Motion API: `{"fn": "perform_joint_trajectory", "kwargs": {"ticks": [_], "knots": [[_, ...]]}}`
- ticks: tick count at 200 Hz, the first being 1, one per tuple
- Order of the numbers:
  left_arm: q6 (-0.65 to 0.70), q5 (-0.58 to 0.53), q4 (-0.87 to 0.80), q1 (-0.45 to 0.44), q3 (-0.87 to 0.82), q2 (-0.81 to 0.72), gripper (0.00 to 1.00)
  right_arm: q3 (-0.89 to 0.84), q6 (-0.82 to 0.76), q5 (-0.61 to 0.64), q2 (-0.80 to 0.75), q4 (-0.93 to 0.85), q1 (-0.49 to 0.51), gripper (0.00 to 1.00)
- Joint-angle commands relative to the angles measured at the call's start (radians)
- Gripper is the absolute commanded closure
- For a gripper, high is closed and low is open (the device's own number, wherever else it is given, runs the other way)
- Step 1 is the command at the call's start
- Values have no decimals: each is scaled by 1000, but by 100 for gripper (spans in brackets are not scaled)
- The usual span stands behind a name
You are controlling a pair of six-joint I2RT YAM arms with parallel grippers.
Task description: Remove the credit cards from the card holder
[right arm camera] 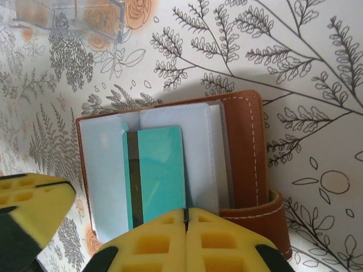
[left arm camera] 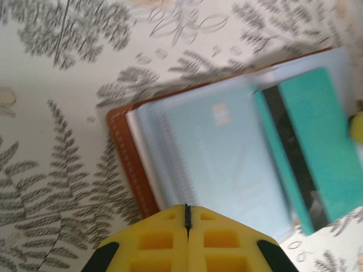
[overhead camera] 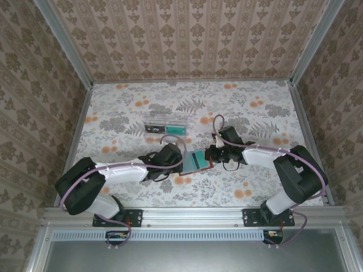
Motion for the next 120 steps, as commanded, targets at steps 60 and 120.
{"fn": "perform_joint_trajectory", "kwargs": {"ticks": [60,120], "knots": [[50,39,23,-37,160,139,100,-22,5,-32,23,37,24,100],[18,48,21,-42,157,205,100,-25,13,-42,40,56,25,95]]}}
